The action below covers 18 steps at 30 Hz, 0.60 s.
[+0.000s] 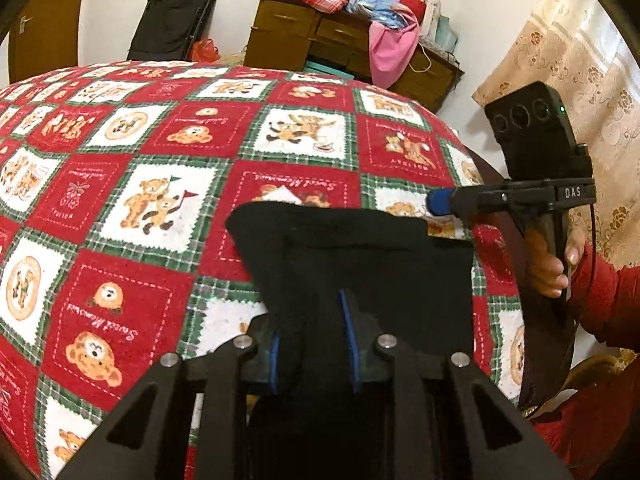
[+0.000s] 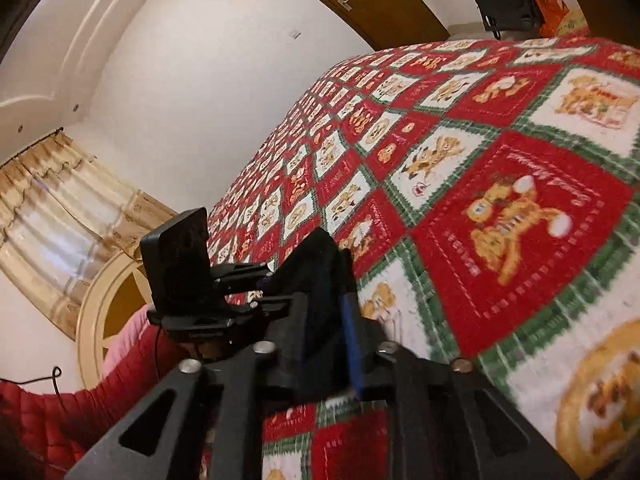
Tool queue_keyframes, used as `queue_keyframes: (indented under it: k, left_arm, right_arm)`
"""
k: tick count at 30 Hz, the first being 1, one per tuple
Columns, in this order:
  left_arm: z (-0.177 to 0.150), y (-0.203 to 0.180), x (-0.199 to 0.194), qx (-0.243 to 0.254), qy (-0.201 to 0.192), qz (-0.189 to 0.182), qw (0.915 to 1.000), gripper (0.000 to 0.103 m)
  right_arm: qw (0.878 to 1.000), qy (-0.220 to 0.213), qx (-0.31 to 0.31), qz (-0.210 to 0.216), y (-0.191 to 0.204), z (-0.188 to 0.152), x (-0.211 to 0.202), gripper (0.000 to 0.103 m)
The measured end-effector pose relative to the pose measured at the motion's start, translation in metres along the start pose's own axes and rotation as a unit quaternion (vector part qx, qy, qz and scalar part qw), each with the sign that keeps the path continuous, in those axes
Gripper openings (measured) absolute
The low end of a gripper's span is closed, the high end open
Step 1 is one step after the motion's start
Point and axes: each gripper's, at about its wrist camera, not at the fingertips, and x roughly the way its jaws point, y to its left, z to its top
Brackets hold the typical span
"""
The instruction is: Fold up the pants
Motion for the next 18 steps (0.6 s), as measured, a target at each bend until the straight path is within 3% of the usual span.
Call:
queue_keyframes:
  k: [3, 9, 11, 12, 14, 18]
  left_arm:
    - [0.001, 0.003, 0.005, -0.007, -0.003, -0.004, 1.0, 0.028]
    - [0.001, 0.004, 0.004, -0.011, -0.004, -0.009, 0.9999, 0.028]
    - [0.001, 0.005, 0.003, -0.016, -0.005, -0.01, 0.9998, 0.029]
    - [0.001, 0.006, 0.003, -0.02, -0.006, -0.01, 0.9997, 0.029]
    - [0.003, 0.003, 0.0, -0.022, -0.005, -0.005, 0.9997, 0.03]
    - [0.006, -0.01, -0.008, 0.005, -0.012, 0.006, 0.9999, 0.055]
  right_arm:
    - [1.0, 0.004, -0.018, -0.009, 0.009, 0.004, 0.008, 0.036]
    - [0.987, 0.033, -0.12, -0.104, 0.038, -0.004, 0.036, 0.036]
    - [0.981, 0.041, -0.149, -0.117, 0.043, -0.008, 0.04, 0.03]
    - [0.977, 0.047, -0.162, -0.129, 0.046, -0.01, 0.043, 0.013]
    - [0.977, 0.053, -0.161, -0.132, 0.048, -0.011, 0.04, 0.012]
    - [0.985, 0.039, -0.134, -0.097, 0.057, -0.011, 0.011, 0.011]
